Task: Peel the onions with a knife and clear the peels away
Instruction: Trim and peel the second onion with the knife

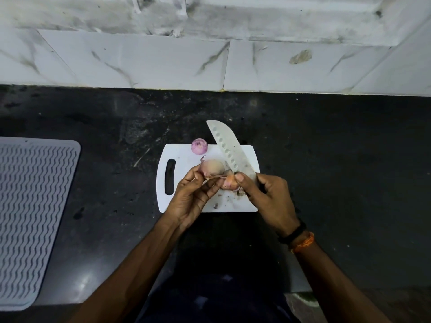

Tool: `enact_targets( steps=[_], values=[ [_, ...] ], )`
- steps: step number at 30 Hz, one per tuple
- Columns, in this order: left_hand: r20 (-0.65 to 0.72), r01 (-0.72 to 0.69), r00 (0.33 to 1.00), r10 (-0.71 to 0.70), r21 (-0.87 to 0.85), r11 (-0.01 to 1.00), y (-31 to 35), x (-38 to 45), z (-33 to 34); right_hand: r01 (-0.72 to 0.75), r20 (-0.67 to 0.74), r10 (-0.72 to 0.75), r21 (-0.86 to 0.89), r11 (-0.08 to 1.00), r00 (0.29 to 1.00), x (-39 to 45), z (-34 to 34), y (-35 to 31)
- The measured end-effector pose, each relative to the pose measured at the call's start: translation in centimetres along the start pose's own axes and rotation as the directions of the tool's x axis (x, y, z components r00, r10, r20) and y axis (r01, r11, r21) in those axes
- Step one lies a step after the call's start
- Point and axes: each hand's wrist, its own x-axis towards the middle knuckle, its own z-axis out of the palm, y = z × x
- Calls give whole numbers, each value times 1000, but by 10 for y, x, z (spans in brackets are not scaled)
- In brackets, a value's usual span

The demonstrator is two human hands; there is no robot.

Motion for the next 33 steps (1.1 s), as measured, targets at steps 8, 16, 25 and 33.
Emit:
enact_targets(
  steps=[8, 16, 25, 33],
  values=[
    [-62, 0, 998, -10, -162, 987, -1, 6, 2, -71, -47, 75, 79, 994, 996, 1, -13, 8],
    [-23, -31, 999, 31, -27, 999, 3, 6, -6, -63, 114, 96, -265, 962, 989, 26, -10, 19],
    [-46, -65, 996, 73, 155, 986, 5, 2, -2, 22, 140, 42, -428, 903, 989, 32, 7, 15],
    [-75, -136, 982, 173, 352, 926, 0, -1, 7, 2, 60, 34, -521, 854, 998, 27, 20, 12]
  ],
)
